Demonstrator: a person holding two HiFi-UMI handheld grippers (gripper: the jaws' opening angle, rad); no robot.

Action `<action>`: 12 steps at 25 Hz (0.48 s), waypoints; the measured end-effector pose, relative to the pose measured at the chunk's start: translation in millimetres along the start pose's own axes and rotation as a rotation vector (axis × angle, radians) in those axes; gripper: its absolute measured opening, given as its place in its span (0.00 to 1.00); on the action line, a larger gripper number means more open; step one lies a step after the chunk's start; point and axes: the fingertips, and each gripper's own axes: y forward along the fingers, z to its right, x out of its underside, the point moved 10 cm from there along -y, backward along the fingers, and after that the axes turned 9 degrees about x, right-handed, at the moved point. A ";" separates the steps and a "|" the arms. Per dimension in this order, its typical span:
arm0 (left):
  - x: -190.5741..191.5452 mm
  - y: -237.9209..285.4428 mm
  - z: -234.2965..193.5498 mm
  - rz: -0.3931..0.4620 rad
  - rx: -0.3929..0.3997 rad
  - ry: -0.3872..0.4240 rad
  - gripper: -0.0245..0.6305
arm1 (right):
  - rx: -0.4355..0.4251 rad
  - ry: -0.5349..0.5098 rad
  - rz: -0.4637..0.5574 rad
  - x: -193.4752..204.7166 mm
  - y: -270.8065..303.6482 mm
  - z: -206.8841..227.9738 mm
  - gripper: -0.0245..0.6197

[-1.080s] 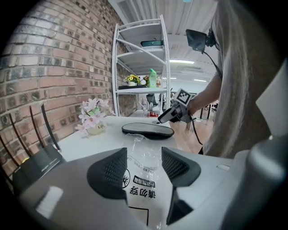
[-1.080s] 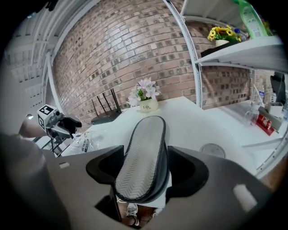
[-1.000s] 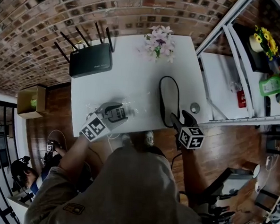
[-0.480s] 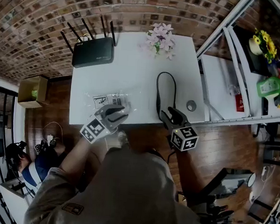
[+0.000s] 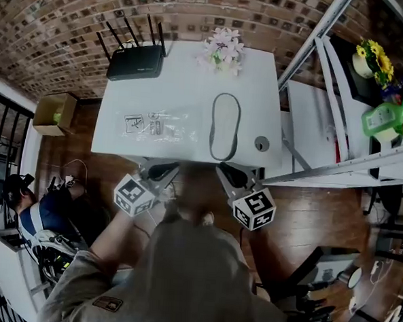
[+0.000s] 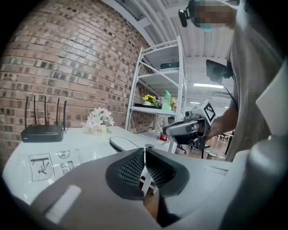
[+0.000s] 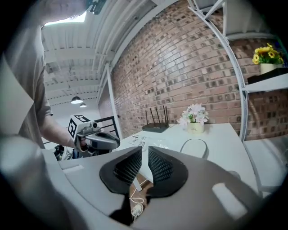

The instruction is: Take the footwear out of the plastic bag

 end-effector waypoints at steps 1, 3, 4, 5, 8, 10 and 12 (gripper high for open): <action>2.5 -0.9 10.5 0.009 -0.014 -0.014 0.05 | -0.018 -0.013 0.006 1.2 -6.0 -3.7 0.11; 7.3 -2.8 30.4 0.022 -0.035 -0.033 0.05 | -0.047 -0.030 0.016 4.1 -16.8 -10.5 0.10; 9.0 -3.6 38.9 0.027 -0.042 -0.038 0.04 | -0.057 -0.036 0.020 5.6 -21.3 -13.2 0.09; 10.2 -4.5 46.1 0.032 -0.046 -0.044 0.04 | -0.065 -0.042 0.023 7.0 -25.0 -15.8 0.08; 9.9 -7.1 62.4 0.042 -0.048 -0.059 0.04 | -0.081 -0.045 0.029 11.6 -35.3 -23.6 0.06; 7.8 -8.9 70.4 0.042 -0.042 -0.058 0.04 | -0.087 -0.046 0.027 14.2 -41.9 -30.4 0.06; 4.0 -12.1 75.2 0.053 -0.038 -0.061 0.04 | -0.089 -0.049 0.023 14.5 -46.9 -38.5 0.06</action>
